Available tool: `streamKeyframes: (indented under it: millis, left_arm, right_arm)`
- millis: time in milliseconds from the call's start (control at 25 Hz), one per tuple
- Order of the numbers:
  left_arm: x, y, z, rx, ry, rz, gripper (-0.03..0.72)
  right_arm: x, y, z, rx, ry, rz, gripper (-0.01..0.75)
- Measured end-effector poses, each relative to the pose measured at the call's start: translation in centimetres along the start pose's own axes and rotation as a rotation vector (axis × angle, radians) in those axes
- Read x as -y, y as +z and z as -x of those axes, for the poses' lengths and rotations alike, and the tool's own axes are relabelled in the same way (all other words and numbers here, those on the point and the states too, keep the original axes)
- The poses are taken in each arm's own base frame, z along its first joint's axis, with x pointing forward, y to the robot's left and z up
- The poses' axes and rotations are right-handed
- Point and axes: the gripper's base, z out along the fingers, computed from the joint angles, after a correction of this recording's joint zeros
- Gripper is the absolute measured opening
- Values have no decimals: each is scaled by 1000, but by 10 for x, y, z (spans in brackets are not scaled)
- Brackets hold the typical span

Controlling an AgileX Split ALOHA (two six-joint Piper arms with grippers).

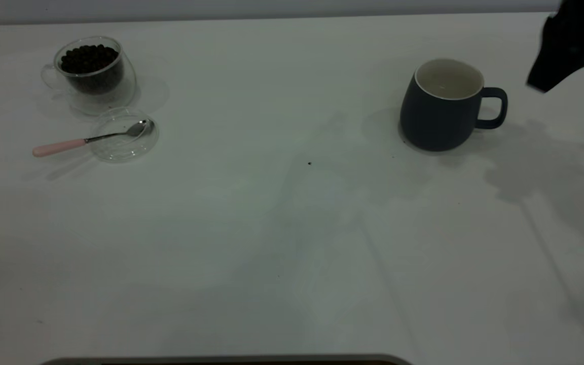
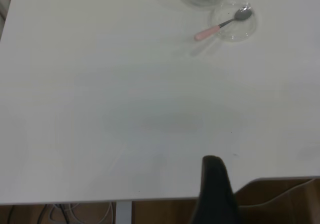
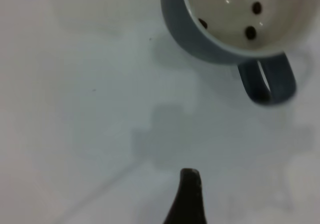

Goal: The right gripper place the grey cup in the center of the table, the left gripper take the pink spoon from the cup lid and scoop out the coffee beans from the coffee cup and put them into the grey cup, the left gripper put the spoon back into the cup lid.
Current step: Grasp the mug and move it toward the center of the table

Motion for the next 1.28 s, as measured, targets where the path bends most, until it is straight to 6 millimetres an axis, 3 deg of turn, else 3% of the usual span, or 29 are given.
streamKeyframes:
  millis: [240, 520, 880, 1080, 1280]
  left_arm:
    - [0, 0, 0, -1, 0, 0, 593]
    - [0, 0, 0, -1, 0, 0, 593]
    - [0, 0, 0, -1, 0, 0, 593]
    - [0, 0, 0, -1, -5, 0, 593]
    - [0, 0, 0, -1, 0, 0, 593]
  right_arm:
    - [9, 41, 18, -12, -81, 23, 721]
    - [-1, 69, 46, -9, -158, 45, 706]
    - [-40, 73, 86, 53, -187, 98, 692]
    - [-70, 74, 116, 143, -103, 136, 684]
    - [-87, 72, 139, 254, 13, 140, 678]
